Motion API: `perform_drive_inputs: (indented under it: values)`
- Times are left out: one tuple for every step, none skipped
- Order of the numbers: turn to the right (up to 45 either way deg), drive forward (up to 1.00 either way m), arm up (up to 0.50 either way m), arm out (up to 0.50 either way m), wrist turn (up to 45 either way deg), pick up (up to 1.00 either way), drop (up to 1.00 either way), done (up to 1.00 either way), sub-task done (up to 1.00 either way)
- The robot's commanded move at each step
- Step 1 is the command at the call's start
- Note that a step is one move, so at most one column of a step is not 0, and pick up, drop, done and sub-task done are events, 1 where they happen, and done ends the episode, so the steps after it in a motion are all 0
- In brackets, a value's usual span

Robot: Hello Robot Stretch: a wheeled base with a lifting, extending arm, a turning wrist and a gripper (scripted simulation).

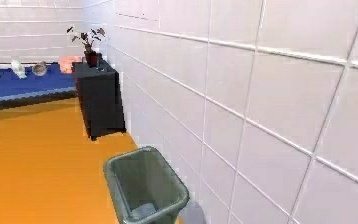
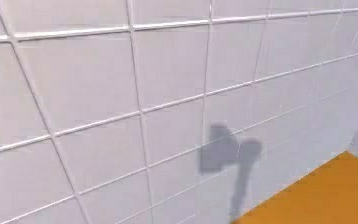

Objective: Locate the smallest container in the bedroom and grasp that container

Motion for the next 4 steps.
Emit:
perform_drive_inputs:
  values:
    - [-45.0, 0.0, 0.0, 0.0, 0.0, 0.0, 0.0, 0.0, 0.0]
    - [-33.0, 0.0, 0.0, 0.0, 0.0, 0.0, 0.0, 0.0, 0.0]
    - [0.0, 0.6, 0.0, 0.0, 0.0, 0.0, 0.0, 0.0, 0.0]
    - [45.0, 0.0, 0.0, 0.0, 0.0, 0.0, 0.0, 0.0, 0.0]
